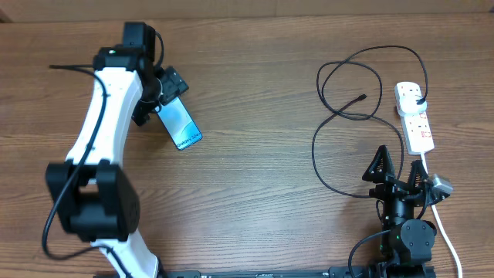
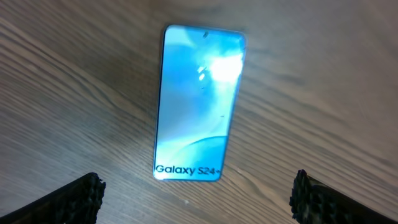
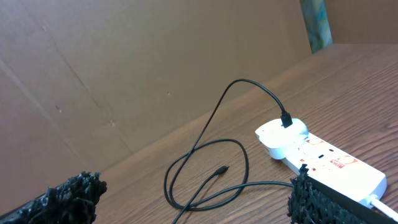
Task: Plug charger to phone and switch on socket
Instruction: 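Move the left gripper down over the Galaxy phone, then close the left gripper on the phone's bottom edge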
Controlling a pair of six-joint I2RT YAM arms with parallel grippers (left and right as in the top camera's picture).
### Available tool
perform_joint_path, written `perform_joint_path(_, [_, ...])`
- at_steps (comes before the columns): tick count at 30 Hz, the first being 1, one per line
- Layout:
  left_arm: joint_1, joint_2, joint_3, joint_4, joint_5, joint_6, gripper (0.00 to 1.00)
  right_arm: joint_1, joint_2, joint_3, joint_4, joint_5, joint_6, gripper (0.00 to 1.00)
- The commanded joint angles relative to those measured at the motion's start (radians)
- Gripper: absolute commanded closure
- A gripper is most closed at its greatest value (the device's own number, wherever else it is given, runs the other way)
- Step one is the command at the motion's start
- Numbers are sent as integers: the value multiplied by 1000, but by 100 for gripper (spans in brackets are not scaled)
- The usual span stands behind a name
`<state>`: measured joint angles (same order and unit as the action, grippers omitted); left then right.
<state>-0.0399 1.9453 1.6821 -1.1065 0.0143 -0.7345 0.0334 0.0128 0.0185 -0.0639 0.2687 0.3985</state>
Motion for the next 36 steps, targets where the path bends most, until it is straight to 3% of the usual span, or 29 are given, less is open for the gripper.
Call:
perform_joint_path(1, [-5, 76, 19, 2, 33, -29, 0, -3, -10, -11, 6, -1, -14, 0])
perform_joint_path(13, [-5, 239, 19, 13, 84, -29, 0, -3, -10, -11, 6, -1, -14, 0])
perform_joint_path(36, [-10, 254, 14, 70, 54, -30, 0, -3, -10, -11, 6, -1, -14, 0])
